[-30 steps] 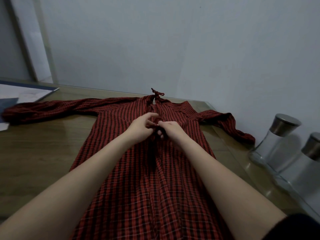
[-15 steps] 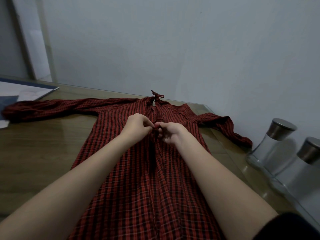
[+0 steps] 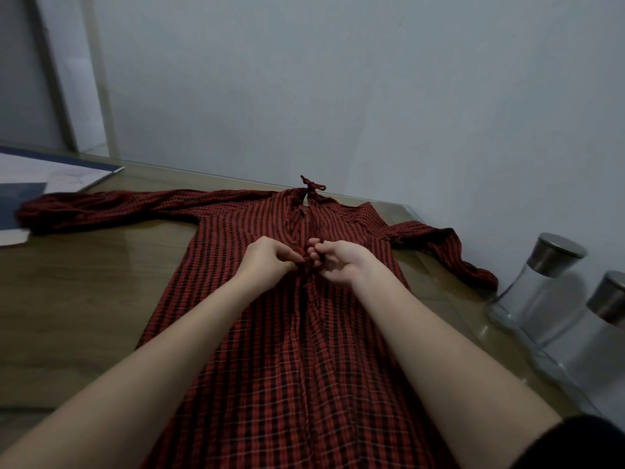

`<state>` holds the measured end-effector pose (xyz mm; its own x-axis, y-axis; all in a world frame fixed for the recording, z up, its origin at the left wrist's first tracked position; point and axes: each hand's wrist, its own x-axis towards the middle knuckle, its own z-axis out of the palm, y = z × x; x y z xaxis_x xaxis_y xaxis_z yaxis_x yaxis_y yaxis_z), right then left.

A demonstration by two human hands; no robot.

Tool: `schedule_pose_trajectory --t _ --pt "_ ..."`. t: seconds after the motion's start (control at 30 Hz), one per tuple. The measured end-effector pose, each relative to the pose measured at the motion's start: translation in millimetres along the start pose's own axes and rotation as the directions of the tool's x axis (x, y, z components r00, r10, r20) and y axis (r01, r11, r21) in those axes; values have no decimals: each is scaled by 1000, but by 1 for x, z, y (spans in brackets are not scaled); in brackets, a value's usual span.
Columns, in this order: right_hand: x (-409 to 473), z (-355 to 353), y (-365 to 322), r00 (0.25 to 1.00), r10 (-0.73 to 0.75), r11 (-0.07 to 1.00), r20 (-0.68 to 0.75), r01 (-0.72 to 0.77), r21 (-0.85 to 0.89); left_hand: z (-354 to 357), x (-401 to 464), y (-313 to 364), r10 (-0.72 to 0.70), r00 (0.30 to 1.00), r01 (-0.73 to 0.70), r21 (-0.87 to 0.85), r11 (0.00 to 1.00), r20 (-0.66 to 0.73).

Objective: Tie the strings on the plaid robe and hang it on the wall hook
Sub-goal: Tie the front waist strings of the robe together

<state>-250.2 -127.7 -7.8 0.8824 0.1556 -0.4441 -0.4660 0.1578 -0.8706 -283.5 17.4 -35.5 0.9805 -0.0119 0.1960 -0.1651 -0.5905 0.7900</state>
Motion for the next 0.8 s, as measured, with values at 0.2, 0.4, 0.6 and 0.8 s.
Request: schedule_pose_trajectory --t 0.2,0.4,0.6,0.8 --pt "-5 -4 -3 995 -100 983 8 100 -157 -1 3 -5 -33 998 37 -99 994 47" --pt "-10 -5 -10 977 -197 889 78 212 -406 6 7 8 -151 986 168 -461 871 74" --pt "-12 -6 -16 956 -262 810 129 291 -510 12 18 7 -292 939 336 -676 656 184" --pt "-4 -8 -15 941 -312 663 130 314 -680 12 19 -9 -254 953 299 -619 727 163"
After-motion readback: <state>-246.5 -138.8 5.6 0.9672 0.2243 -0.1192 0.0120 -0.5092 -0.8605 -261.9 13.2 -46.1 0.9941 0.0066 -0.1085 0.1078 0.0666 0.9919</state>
